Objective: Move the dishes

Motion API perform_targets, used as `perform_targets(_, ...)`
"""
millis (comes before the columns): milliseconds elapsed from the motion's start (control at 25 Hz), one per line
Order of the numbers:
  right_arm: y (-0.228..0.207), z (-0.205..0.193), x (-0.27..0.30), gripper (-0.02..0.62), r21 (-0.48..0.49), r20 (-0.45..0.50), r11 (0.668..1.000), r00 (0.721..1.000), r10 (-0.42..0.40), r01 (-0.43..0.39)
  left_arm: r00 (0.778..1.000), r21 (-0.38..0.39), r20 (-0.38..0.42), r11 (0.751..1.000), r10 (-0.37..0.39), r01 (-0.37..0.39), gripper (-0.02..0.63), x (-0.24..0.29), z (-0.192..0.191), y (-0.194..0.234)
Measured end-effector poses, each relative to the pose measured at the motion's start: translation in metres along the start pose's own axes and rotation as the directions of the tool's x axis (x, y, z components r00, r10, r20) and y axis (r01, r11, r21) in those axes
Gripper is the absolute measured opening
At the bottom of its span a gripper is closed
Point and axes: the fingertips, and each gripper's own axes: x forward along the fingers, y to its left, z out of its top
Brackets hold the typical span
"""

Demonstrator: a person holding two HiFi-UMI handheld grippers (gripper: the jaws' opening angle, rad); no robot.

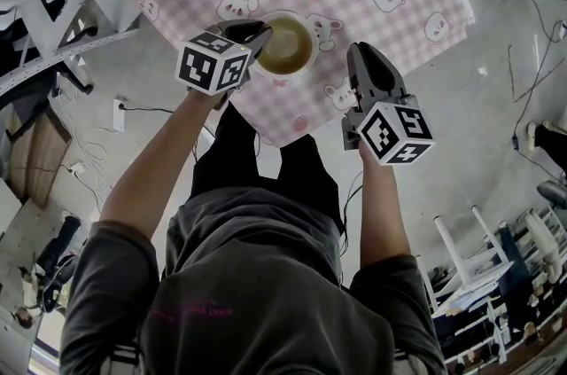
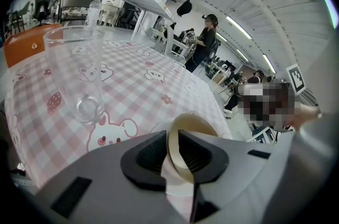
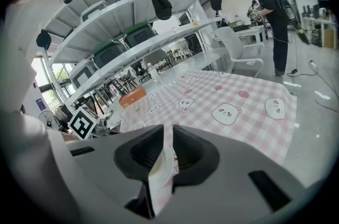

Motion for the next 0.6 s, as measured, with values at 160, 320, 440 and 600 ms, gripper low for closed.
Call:
perform_targets(160,0.000,0.009,-0.001,0.060,-0.008,0.009,1.000,1.000,0.004,-0.004,1.000,0.004,-0.001,1.000,0.018,-0.018,0.081,-0.003,0.004,0.003)
perform_targets(320,0.001,0.016,-0.003,0.058,-0.020,0.019,1.000,1.000,0.011,-0.010,0.999,0.020,0.022,0.999,0.035,-0.035,0.087,-0.012,0.013,0.002)
perform_targets(440,0.004,0.024,-0.006,0.060,-0.030,0.036,0.999,0.999,0.019,-0.018,0.998,0.043,0.059,0.998,0.037,-0.040,0.080,-0.024,0.026,-0.004)
perform_targets(600,0.013,0.037,-0.017,0.060,-0.050,0.054,0.998,0.998,0.041,-0.038,0.991,0.083,0.128,0.995,0.047,-0.058,0.057,-0.046,0.044,-0.022)
